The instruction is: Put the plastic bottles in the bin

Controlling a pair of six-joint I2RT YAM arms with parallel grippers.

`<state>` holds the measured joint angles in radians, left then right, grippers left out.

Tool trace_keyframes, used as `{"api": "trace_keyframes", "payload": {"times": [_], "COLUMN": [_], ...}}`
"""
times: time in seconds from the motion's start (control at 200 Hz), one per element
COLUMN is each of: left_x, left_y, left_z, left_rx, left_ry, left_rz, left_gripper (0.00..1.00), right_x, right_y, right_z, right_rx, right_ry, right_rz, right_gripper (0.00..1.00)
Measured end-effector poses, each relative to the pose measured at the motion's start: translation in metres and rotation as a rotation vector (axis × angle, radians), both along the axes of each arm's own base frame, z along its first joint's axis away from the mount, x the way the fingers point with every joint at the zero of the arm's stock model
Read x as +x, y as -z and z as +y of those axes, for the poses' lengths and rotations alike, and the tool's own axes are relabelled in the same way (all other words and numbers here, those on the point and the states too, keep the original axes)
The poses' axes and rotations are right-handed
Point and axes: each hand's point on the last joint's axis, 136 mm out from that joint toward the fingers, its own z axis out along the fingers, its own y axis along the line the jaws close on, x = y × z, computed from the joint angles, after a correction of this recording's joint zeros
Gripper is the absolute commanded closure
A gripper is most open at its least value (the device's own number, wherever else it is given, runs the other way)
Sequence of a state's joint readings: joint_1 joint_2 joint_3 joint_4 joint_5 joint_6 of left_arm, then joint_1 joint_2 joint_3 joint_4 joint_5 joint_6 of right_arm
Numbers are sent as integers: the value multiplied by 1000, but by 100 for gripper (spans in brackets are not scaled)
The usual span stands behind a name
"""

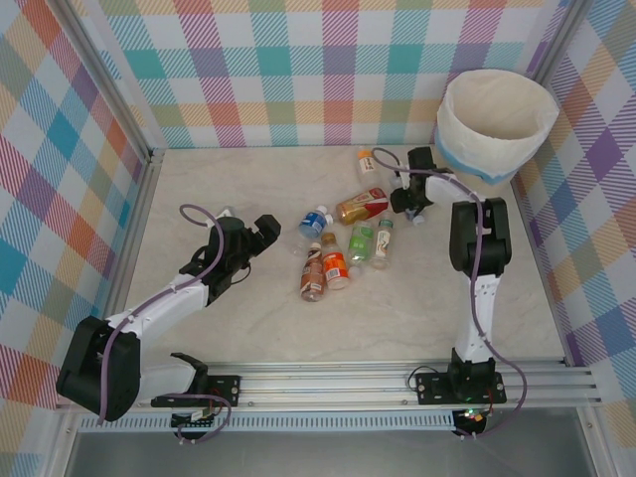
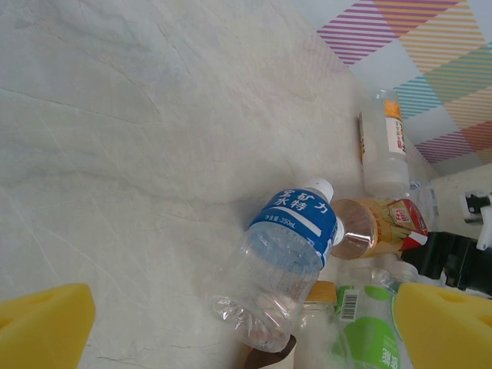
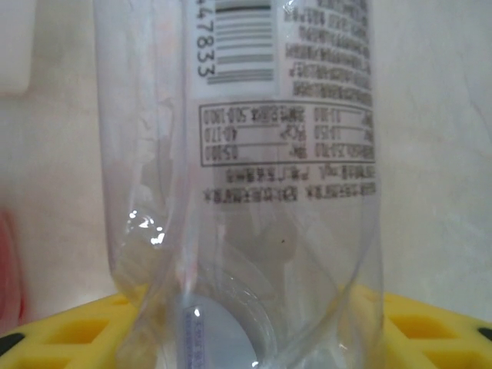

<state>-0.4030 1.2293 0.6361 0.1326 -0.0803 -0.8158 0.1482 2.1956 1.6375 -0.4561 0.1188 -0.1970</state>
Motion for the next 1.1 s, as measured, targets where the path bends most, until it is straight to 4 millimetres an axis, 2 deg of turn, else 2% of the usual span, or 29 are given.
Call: {"api": "trace_keyframes", "payload": {"times": [0.19,0.29,0.57,0.865,1.1], "left_x": [0,0,0,6,8], "left_y": [5,9,19,23,23], "left_z": [0,-1,-6,-18,-22], "left_rx": [2,5,2,-20,-30], "left_ry": [0,4,25,70,81], "left_rz": [14,26,55,80,74], "left_gripper": [0,0,0,0,0], "right_x": [-24,-37,-64,-93,-107], "right_y": [-4,-13,-74,-107,-165], "right_z": [-4,-5,9,20,38], "right_rx": [-3,7,113,222,364], "right_ry": [0,-2,-53,-71,-121], "right_rz": [-11,-34,-174,-252,-369], "right_gripper": [46,47,49,49,48]}}
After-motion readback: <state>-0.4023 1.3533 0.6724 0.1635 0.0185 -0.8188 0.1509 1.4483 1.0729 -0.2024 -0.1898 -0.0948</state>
